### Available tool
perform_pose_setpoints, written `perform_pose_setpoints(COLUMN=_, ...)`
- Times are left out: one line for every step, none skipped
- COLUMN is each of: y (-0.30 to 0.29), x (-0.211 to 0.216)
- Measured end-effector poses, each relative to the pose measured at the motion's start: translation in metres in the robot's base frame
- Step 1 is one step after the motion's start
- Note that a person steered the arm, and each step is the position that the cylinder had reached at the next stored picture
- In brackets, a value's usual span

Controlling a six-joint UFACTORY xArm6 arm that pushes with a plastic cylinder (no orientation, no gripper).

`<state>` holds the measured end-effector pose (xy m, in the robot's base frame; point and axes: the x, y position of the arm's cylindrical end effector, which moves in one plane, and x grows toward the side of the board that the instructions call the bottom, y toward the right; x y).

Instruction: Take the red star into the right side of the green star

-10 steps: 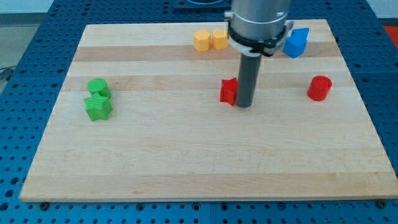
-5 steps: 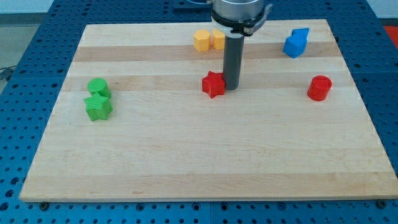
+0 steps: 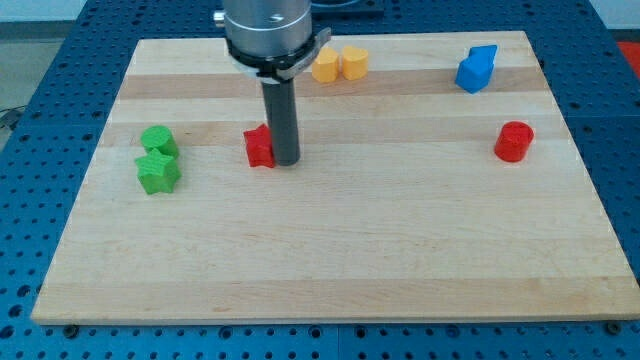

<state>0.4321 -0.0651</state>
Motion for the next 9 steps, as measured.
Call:
perform_pose_setpoints(y=-0.020, x=0.004)
perform_pose_setpoints(y=-0.024, x=0.005)
perform_pose_setpoints(y=0.006, x=-0.003)
perform_pose_setpoints(y=0.018, x=-0.027)
perform_pose_setpoints(y=0.002, x=-0.047)
perform_pose_setpoints(y=-0.022, x=-0.055)
perform_pose_setpoints(y=-0.044, x=-0.043)
perform_pose_setpoints(y=-0.063, x=-0.029)
perform_pose_setpoints(y=-0.078, x=-0.020)
